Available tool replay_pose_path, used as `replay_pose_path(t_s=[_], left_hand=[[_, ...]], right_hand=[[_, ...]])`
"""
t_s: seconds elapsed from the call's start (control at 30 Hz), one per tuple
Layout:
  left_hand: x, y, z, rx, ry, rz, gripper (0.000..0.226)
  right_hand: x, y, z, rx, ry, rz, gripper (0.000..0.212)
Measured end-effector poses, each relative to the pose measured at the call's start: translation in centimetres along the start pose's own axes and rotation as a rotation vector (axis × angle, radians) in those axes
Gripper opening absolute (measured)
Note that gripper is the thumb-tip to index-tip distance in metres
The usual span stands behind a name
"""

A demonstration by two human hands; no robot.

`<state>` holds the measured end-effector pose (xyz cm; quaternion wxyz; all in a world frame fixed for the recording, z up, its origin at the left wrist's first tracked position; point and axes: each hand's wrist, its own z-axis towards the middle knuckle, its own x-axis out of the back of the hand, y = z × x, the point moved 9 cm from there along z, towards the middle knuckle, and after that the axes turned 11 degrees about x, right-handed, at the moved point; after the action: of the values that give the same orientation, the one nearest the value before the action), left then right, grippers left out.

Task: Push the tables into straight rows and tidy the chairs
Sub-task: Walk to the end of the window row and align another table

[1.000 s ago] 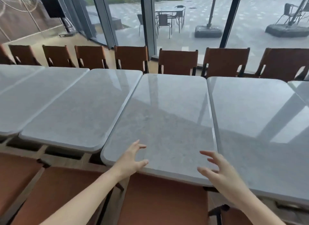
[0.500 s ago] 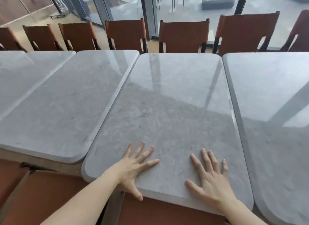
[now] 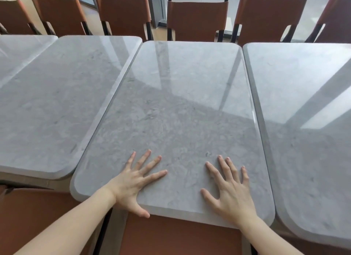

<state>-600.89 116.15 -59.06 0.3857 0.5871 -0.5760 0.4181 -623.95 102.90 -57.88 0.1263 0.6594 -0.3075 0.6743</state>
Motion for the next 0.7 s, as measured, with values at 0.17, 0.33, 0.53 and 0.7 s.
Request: replay_pose_path(t_s=[0.17,0.33,0.53,0.7], left_hand=[[0.3,0.1,-0.2,0.013,0.036,0.02,0.132],[0.4,0.0,-0.2,0.004,0.085,0.016,0.131],[0.6,-0.3,-0.7,0.023,0.16,0.068,0.123],[-0.1,-0.9,-2.8,0.17,0.187,0.024,0.11]], right_hand=[[1.0,-0.4,-0.5,0.033,0.113,0.062,0.071],[1.5,-1.3,-0.8,0.1,0.255,0.072,0.047],[1.3,-1.6,-1.2,0.028,0.26,0.13,0.048],[0.1,-2.3,-2.1,0.007,0.14,0.142,0.067]])
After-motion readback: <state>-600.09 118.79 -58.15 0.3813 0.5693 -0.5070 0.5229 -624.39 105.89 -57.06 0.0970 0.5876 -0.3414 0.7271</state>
